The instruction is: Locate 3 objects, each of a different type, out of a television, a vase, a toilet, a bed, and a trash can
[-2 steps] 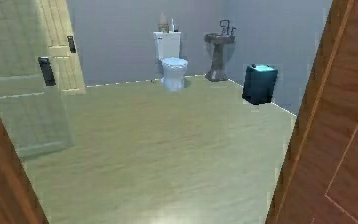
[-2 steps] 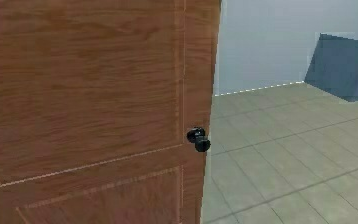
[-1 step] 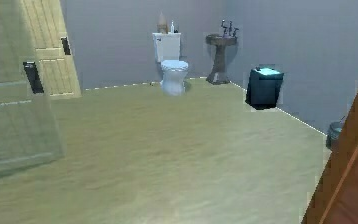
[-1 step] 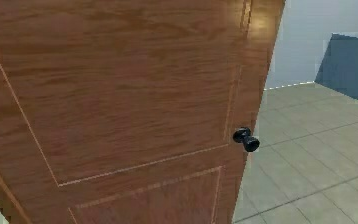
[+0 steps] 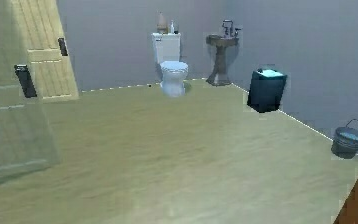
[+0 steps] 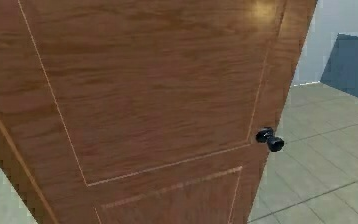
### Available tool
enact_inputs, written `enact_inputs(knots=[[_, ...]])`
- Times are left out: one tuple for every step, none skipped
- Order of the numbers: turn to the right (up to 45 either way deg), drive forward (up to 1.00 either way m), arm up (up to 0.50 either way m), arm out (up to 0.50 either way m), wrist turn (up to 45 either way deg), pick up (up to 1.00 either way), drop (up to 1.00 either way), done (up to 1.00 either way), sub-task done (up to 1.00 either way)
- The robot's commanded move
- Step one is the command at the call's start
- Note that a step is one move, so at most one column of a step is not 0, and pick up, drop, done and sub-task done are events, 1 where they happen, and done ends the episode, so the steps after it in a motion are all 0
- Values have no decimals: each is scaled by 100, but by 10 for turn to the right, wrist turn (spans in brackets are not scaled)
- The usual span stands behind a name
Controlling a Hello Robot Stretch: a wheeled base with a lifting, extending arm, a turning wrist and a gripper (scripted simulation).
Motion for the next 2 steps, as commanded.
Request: enact_inputs(knots=[[-60,0,0,0,0,0,0,0,0],[0,100,0,0,0,0,0,0,0]])
